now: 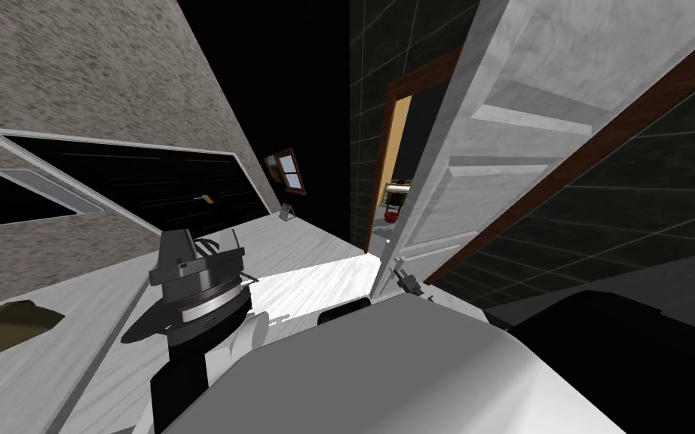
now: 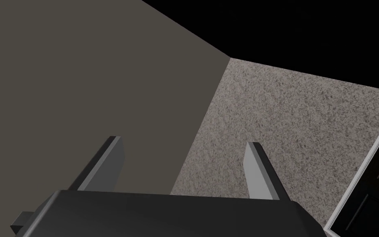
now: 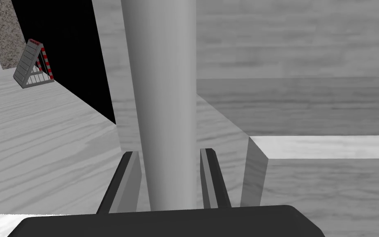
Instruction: Pull the door open
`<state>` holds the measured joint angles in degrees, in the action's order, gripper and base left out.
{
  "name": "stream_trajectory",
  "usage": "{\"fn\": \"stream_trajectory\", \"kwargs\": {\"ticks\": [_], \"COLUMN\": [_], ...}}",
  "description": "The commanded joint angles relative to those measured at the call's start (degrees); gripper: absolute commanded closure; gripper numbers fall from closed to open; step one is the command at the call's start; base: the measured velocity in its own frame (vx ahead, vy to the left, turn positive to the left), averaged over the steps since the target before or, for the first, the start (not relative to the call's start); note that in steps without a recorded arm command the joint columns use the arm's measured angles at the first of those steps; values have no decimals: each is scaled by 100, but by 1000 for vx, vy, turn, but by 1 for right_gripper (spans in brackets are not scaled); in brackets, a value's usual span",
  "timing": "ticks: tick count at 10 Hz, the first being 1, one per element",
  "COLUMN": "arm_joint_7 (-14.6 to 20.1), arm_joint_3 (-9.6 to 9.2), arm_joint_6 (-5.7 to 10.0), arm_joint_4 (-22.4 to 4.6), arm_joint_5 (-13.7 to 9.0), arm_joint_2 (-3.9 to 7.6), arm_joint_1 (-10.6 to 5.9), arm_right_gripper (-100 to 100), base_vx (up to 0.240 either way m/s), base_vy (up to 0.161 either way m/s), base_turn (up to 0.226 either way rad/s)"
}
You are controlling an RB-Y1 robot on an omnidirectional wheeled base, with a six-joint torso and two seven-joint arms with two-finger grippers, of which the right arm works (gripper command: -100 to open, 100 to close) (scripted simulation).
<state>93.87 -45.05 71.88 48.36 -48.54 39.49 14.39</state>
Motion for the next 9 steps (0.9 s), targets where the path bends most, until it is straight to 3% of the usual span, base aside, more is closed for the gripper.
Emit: {"fn": "stream_trajectory", "kwargs": {"ticks": [1,7,9], "arm_joint_7": [64,272,282], "arm_joint_3": [-65,-233,-264], "arm_joint_6": [70,308,312], "arm_joint_4": [-73,-323,-352], "arm_joint_5": [23,80,86], "arm_joint_2": [9,67,61], "arm_joint_1": [-2,-76,-79], "arm_right_gripper": [100,100,100], "base_vx": [-202,-211,-114], "base_vy": [-38,-56,-38], "base_turn": [125,127,82]}}
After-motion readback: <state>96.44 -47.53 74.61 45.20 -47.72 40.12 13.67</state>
